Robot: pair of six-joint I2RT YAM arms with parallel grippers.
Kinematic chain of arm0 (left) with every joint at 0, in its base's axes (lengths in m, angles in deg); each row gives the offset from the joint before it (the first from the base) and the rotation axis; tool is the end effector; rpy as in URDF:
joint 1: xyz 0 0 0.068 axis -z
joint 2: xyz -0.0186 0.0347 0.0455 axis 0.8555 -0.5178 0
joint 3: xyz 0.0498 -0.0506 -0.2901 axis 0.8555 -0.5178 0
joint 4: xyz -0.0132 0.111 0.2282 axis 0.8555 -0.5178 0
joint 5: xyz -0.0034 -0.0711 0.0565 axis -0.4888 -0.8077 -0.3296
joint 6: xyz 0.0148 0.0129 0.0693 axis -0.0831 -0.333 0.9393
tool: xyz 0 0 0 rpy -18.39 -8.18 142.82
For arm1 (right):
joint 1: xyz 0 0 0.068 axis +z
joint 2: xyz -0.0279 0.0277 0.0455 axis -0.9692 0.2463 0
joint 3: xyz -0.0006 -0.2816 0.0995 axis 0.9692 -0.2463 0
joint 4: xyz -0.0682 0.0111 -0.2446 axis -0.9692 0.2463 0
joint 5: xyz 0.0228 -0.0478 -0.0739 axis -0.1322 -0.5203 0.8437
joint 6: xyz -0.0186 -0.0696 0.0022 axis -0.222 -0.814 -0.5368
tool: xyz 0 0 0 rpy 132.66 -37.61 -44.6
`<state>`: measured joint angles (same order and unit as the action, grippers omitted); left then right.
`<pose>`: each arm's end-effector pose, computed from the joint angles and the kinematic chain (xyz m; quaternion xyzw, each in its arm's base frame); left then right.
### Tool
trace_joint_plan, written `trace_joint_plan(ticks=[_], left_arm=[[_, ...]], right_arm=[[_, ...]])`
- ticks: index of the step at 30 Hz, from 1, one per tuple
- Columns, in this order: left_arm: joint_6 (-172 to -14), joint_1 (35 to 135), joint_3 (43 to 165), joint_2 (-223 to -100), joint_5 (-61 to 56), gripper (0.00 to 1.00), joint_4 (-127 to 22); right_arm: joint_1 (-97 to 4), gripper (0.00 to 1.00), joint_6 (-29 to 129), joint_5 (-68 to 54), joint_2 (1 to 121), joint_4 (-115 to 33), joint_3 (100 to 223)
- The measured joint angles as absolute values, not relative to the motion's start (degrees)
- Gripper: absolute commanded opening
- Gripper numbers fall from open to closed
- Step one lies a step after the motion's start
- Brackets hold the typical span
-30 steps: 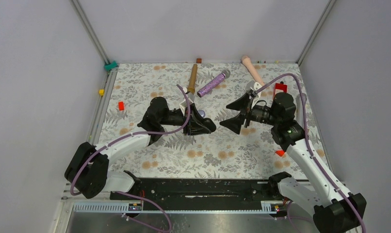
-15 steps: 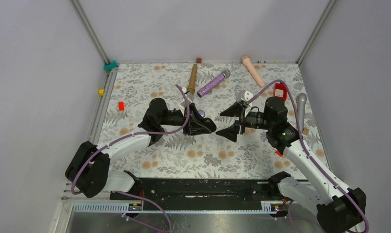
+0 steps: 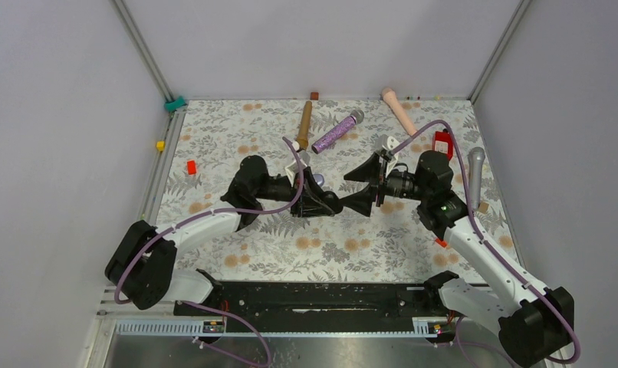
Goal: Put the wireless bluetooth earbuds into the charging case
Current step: Open the charging case.
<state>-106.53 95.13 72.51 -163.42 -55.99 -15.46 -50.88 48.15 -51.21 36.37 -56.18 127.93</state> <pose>0.1968 -0.2098 0.3099 0.4294 0.5512 -0.6210 0.3552 0.1748 0.1328 0.3565 -0.4155 0.5712 0.4633 0.5352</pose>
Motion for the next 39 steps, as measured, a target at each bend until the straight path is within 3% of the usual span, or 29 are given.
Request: trace_joint_plan(ticks=[23,34,39], left_arm=[[-106.14,95.46,72.53,-164.01,-57.43,0.00,-16.05],[-106.38,95.42,72.53,-164.01,-60.25,0.00,-14.08],[-106.36,95.24,72.53,-163.94,-62.39,0.00,-14.08]], right_arm=[[-47.54,0.84,38.86,-46.69,36.34,-48.71,128.58],[-47.56,0.99,31.30,-37.99,32.52,-40.23,132.60],[-47.67,1.00,29.48,-35.89,31.95,-33.38,139.09]])
